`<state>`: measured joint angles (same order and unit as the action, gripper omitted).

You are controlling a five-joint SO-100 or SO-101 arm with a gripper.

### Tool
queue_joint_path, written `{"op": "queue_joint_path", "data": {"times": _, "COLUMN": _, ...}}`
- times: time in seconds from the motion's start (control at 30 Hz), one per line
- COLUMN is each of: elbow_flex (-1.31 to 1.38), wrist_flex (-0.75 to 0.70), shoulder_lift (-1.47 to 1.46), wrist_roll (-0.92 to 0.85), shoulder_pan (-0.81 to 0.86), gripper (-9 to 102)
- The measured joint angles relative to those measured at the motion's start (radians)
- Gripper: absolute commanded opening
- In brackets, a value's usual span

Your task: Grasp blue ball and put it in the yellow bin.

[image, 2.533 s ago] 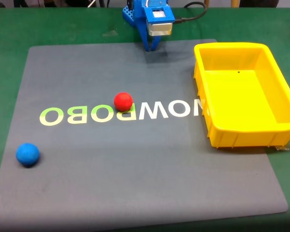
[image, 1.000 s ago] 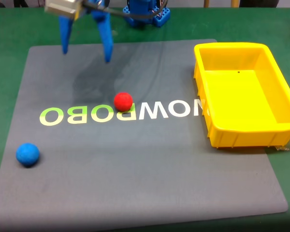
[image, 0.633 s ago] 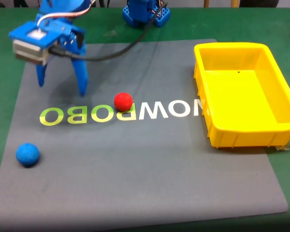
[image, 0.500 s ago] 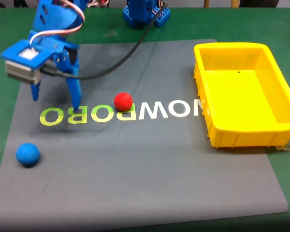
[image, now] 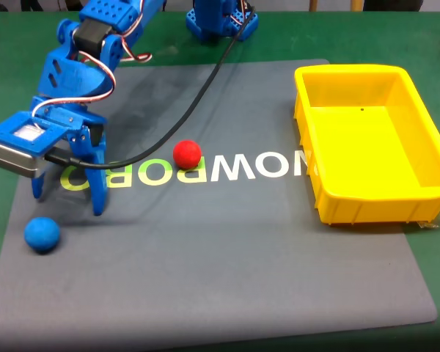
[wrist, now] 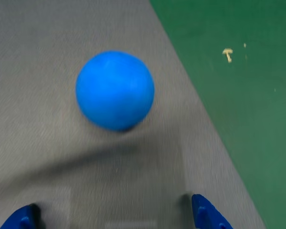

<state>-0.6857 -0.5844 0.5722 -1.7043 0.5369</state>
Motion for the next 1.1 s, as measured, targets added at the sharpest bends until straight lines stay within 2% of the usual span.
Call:
{"op": "queue_joint_path", "data": {"times": 0.6, "elbow_flex": 0.095, "wrist_flex": 0.469, "shoulder_lift": -0.253, "wrist_roll": -0.037, "shoulder_pan": -0.002, "gripper": 36}}
{"op": "queue_joint_path", "data": {"times": 1.1, "elbow_flex": 0.124, "wrist_flex": 0.612, "shoulder_lift": -0.357, "wrist_roll": -0.069, "shoulder_pan": -0.009, "gripper": 30}}
